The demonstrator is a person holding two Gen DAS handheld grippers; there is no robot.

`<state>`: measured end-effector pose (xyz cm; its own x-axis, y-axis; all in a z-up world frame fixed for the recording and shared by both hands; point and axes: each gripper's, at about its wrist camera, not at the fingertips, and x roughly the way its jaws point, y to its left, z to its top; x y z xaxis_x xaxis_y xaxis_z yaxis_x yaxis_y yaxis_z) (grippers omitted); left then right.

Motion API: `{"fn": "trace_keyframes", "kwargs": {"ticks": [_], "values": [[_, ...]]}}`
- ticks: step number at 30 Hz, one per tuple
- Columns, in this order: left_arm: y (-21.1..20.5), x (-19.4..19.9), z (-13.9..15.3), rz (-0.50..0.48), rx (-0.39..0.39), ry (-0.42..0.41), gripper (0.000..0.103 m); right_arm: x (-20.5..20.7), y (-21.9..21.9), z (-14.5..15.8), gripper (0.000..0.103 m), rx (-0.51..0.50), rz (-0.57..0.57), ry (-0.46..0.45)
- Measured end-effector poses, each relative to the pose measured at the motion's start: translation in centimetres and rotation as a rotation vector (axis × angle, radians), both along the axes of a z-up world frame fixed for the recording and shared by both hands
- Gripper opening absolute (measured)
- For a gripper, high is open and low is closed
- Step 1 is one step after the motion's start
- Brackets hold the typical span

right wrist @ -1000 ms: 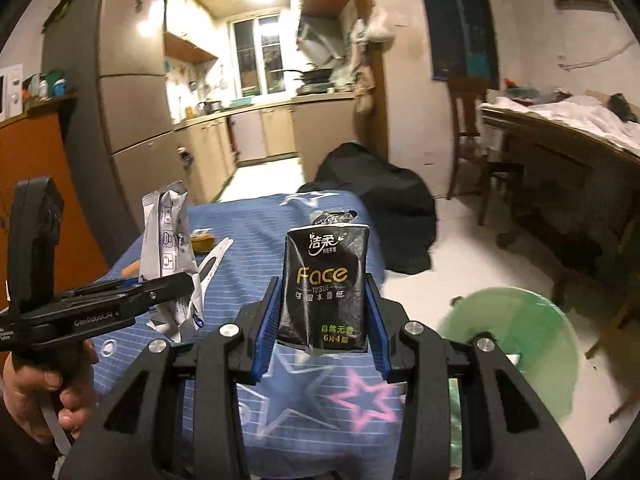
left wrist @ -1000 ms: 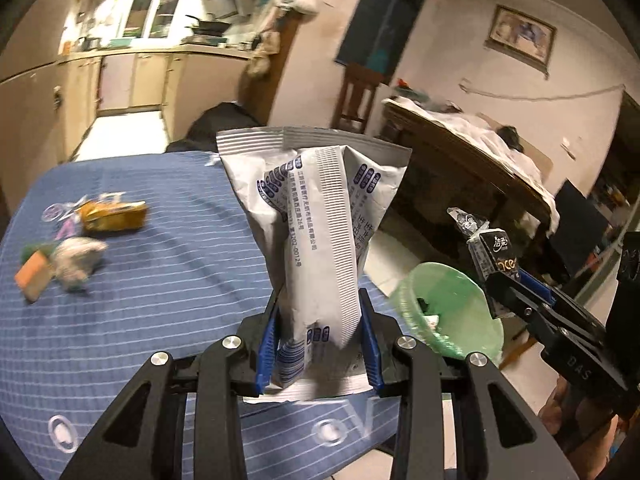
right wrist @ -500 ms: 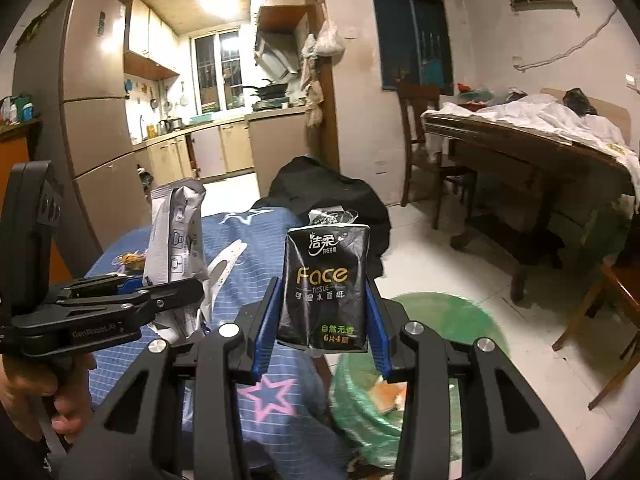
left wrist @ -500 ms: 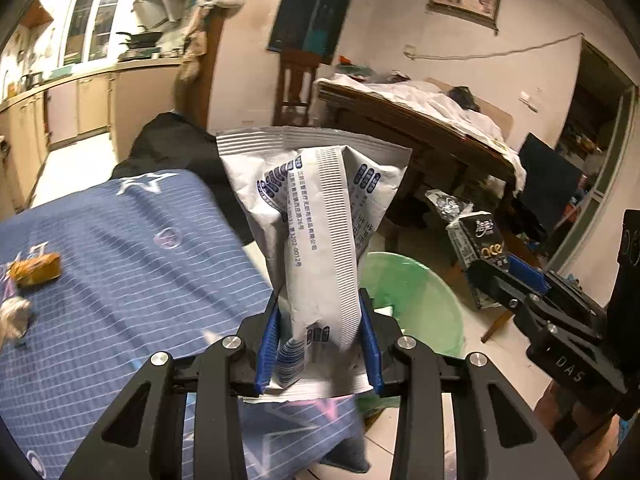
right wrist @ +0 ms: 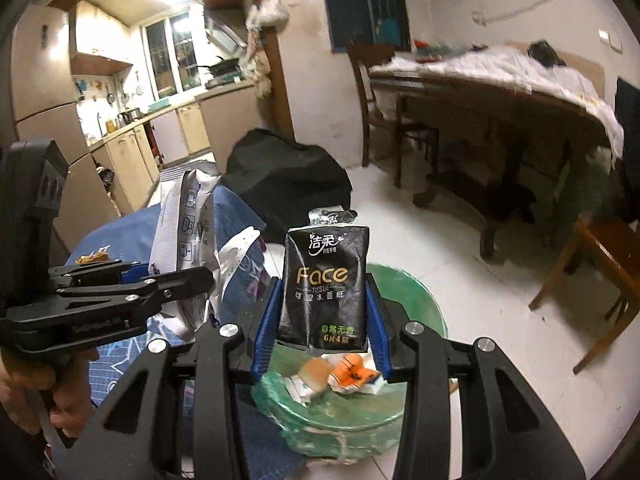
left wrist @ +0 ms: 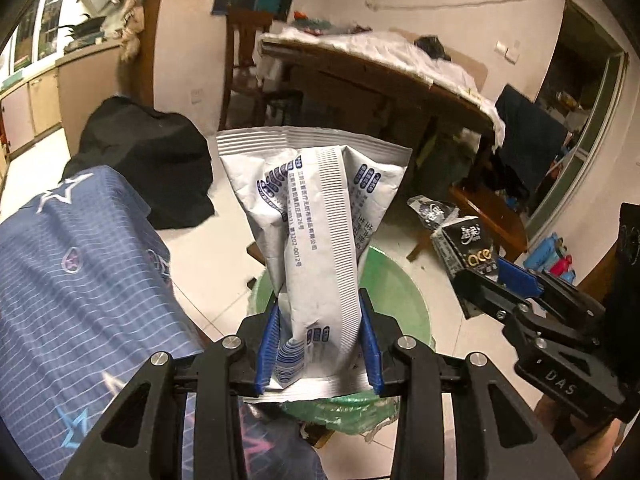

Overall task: Collect trash
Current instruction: 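Carry the wipes pack and tissue pack over the green bin, then open both tools to drop the packs into the bin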

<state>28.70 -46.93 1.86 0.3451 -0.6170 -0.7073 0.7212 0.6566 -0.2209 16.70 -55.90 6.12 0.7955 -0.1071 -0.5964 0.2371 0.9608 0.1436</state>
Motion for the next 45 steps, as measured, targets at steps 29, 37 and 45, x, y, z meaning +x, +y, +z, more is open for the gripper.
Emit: {"fn": "trace_keyframes", "kwargs": {"ticks": [29, 37, 45], "values": [[-8.7, 5.1, -8.1, -0.031, 0.173, 0.139, 0.037, 3.0, -5.3, -5.7, 0.04, 0.12, -0.033, 0.17], [-8.5, 5.1, -8.4, -0.013, 0.187, 0.131, 0.062, 2.9, -6.0, -5.8, 0.048, 0.129, -0.049, 0.166], [-8.5, 4.8, -9.0, -0.011, 0.201, 0.125, 0.065, 2.2, -6.5, -5.9, 0.051, 0.14, -0.062, 0.147]]}}
